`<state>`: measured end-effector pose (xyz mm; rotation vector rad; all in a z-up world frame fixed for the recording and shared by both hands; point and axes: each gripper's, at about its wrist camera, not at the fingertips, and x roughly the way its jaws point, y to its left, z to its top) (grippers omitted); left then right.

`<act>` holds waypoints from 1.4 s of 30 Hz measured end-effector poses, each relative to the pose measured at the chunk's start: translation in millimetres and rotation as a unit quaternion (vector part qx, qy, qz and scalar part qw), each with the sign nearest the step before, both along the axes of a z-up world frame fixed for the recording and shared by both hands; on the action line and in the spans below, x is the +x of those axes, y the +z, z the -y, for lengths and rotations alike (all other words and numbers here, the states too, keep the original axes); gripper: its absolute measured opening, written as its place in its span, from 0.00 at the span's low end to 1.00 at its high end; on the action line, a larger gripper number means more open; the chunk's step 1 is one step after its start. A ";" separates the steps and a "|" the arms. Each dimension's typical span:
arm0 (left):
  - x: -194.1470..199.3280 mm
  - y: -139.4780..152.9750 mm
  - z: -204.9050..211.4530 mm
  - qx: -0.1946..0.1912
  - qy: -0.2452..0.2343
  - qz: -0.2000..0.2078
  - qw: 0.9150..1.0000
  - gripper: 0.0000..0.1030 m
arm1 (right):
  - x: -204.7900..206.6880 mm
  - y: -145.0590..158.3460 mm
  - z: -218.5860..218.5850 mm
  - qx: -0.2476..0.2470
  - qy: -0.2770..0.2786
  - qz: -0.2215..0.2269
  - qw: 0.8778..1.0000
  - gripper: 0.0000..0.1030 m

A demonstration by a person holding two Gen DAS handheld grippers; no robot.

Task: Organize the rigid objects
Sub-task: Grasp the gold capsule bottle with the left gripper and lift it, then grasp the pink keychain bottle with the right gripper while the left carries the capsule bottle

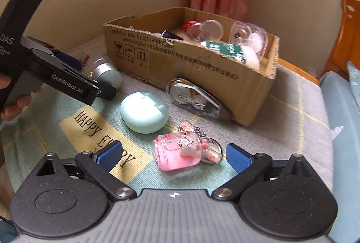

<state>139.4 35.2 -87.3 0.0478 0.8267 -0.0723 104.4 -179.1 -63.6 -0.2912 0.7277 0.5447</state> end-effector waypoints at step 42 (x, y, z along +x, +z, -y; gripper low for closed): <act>5.0 3.9 6.0 0.014 -0.013 0.011 1.000 0.95 | 0.3 0.5 -10.8 -0.029 0.008 0.018 0.999 0.57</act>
